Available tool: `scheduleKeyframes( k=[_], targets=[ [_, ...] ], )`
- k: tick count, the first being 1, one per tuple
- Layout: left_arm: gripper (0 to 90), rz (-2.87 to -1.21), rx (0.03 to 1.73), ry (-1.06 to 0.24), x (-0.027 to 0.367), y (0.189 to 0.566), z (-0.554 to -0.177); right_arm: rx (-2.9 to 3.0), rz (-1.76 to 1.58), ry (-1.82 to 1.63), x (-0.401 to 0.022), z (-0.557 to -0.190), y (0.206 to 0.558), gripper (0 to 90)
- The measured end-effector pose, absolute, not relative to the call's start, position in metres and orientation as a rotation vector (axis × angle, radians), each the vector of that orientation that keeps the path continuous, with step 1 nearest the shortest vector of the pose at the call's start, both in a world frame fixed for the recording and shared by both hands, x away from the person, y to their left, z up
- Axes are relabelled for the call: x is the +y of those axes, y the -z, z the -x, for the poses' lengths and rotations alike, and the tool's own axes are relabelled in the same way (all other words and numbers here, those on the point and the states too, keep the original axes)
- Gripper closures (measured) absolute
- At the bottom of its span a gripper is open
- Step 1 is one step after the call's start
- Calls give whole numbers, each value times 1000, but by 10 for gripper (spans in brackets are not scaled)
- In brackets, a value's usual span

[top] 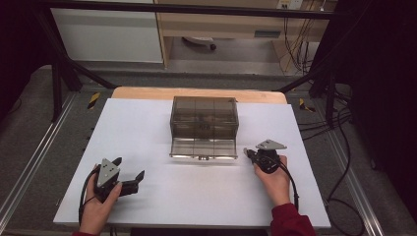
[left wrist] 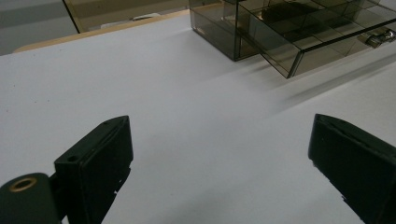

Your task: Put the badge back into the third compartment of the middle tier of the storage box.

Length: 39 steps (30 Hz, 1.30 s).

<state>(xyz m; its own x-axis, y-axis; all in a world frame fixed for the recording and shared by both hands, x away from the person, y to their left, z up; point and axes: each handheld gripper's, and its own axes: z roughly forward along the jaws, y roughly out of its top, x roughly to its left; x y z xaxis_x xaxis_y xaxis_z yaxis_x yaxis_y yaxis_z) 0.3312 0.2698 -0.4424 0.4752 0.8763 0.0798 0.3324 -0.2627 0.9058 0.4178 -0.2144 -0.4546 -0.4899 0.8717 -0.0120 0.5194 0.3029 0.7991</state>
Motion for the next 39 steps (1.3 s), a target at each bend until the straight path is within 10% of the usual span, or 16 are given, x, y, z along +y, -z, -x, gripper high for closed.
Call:
scheduleKeyframes(
  k=[39],
  targets=[
    [65,-1813,1026,-759,270,442,-331,2052,-1074,-1215,-203,-399,426,873]
  ],
)
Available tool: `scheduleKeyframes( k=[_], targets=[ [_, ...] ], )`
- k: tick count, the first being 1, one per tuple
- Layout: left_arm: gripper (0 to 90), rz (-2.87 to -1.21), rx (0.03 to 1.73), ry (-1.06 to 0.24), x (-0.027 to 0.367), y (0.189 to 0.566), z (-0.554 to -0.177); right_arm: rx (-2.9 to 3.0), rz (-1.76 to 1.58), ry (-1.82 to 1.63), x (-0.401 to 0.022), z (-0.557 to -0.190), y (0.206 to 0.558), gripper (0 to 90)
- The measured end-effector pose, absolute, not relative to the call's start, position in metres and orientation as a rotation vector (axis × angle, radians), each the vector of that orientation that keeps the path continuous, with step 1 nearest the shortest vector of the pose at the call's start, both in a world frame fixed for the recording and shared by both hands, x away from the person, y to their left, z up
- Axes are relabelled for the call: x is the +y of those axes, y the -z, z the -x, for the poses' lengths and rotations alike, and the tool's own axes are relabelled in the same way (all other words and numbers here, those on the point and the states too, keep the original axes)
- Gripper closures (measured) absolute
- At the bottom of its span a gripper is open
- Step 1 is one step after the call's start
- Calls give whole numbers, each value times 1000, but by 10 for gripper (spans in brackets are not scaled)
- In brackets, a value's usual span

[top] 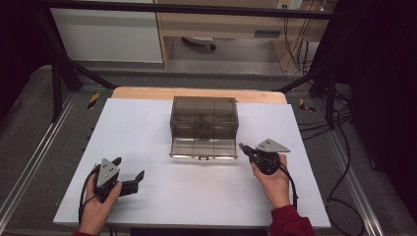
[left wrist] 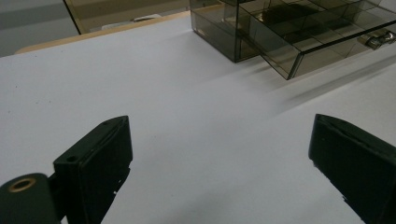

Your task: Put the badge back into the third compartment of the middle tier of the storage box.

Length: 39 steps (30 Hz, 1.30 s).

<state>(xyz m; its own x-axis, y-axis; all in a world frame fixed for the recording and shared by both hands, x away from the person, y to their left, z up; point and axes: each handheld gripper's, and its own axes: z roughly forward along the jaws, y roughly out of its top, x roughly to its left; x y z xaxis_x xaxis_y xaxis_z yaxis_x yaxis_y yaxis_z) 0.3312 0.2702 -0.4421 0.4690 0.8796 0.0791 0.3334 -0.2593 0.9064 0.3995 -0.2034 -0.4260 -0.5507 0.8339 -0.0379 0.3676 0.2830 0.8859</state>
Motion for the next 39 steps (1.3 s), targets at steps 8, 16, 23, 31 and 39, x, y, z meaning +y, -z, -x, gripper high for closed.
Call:
scheduleKeyframes(
  k=[8,16,23,31,39],
  targets=[
    [62,-1806,1025,-750,271,442,-331,2030,-1031,-1283,-205,-393,416,873],
    [59,-1804,1022,-744,270,442,-331,2026,-991,-1305,-201,-390,411,872],
    [59,-1798,1020,-743,270,442,-331,2020,-977,-1306,-198,-388,406,873],
    [58,-1800,1021,-746,270,442,-331,2053,-922,-1306,-186,-392,393,872],
    [58,-1792,1030,-743,271,442,-331,2067,-916,-1306,-181,-403,382,872]
  ],
)
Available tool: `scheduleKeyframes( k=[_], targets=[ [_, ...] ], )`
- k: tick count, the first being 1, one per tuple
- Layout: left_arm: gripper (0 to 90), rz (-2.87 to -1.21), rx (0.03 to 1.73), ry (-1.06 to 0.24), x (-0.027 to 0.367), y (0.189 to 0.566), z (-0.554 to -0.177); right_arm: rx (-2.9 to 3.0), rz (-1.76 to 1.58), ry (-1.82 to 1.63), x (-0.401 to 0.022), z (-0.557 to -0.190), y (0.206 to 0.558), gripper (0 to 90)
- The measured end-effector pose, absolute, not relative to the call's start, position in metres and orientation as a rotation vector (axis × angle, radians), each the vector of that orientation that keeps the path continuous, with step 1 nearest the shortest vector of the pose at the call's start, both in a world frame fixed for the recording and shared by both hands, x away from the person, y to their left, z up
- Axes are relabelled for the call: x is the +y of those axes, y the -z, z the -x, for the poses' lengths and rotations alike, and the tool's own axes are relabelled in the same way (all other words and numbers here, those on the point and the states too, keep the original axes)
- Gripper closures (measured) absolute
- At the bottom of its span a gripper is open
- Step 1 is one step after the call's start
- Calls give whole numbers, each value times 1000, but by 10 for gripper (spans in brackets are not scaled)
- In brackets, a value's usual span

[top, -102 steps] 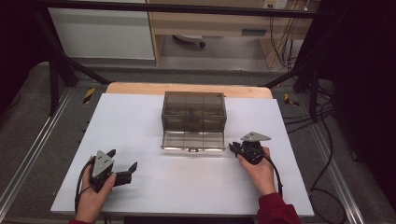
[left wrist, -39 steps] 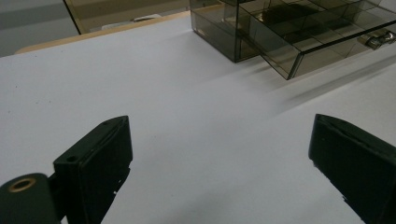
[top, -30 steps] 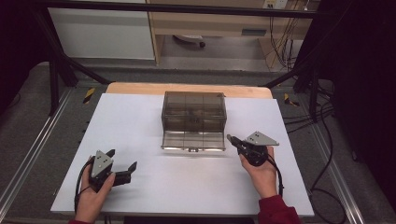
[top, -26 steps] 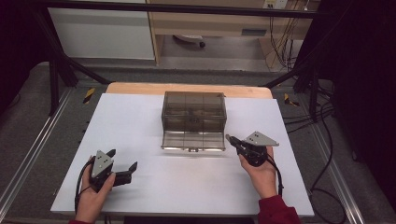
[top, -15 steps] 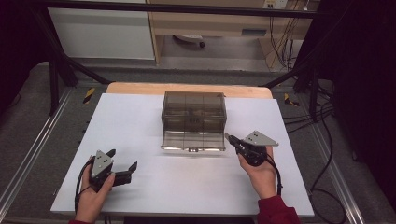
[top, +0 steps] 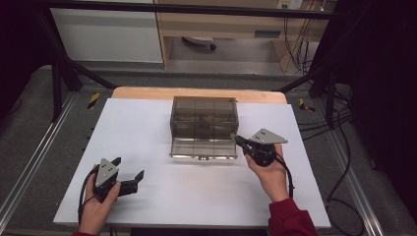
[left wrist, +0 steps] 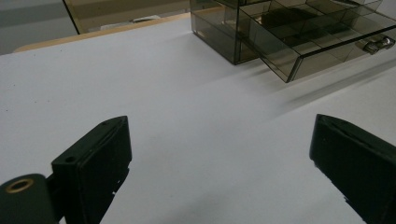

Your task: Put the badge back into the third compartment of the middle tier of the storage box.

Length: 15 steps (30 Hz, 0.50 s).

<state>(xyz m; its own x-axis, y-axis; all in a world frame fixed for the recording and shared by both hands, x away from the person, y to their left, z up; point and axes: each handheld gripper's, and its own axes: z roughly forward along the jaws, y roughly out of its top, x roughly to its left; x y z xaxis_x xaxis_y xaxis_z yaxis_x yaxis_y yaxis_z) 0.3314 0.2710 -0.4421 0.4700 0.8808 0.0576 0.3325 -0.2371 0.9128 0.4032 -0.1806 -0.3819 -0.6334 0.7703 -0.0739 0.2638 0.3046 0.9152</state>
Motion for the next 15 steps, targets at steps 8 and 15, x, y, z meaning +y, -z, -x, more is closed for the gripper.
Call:
scheduleKeyframes(
  k=[8,15],
  targets=[
    [58,-1796,1022,-742,271,442,-331,2089,-921,-1289,-174,-406,386,872],
    [58,-1797,1024,-743,269,442,-332,2104,-914,-1282,-169,-406,392,872]
  ],
)
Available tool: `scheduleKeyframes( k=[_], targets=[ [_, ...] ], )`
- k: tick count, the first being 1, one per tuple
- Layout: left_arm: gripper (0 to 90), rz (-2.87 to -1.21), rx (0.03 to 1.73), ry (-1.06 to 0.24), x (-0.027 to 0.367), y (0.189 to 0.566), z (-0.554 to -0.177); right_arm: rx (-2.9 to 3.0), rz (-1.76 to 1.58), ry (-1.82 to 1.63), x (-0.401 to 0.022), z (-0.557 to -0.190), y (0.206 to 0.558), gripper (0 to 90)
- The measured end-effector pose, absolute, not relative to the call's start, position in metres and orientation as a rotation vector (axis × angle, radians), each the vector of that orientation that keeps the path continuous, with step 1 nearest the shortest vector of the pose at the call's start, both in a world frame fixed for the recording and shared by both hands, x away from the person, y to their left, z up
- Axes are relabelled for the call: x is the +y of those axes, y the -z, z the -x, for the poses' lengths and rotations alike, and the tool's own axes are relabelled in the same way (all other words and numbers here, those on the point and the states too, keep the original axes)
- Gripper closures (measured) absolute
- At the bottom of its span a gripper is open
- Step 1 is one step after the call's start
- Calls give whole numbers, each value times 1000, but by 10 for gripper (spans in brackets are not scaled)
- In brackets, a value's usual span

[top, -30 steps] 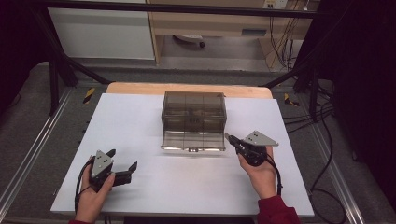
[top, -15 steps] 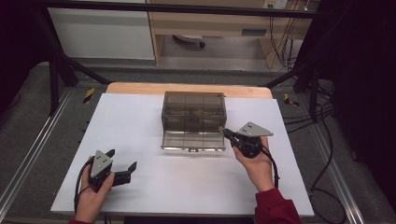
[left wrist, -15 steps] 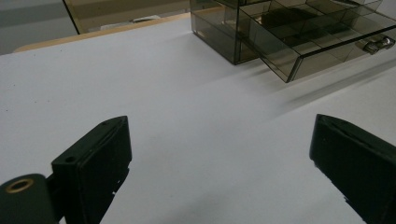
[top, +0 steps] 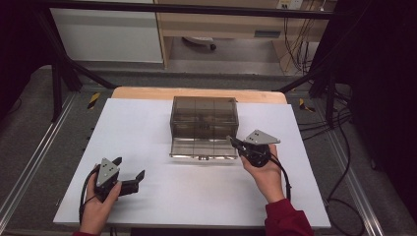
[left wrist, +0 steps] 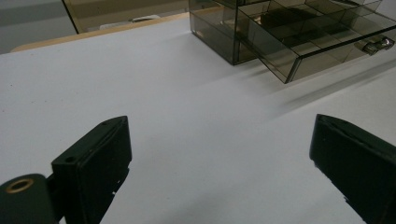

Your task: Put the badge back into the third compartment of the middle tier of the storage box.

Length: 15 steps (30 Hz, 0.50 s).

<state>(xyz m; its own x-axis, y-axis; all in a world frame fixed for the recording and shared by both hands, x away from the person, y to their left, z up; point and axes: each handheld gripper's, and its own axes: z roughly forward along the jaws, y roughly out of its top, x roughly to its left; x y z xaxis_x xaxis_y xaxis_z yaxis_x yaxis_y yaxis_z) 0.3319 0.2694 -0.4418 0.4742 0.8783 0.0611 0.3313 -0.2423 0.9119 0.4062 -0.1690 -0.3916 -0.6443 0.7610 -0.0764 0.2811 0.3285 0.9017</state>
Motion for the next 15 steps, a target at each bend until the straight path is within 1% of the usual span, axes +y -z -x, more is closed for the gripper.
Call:
scheduleKeyframes(
  k=[15],
  targets=[
    [58,-1799,1022,-742,270,442,-332,2108,-906,-1286,-164,-404,394,872]
  ],
)
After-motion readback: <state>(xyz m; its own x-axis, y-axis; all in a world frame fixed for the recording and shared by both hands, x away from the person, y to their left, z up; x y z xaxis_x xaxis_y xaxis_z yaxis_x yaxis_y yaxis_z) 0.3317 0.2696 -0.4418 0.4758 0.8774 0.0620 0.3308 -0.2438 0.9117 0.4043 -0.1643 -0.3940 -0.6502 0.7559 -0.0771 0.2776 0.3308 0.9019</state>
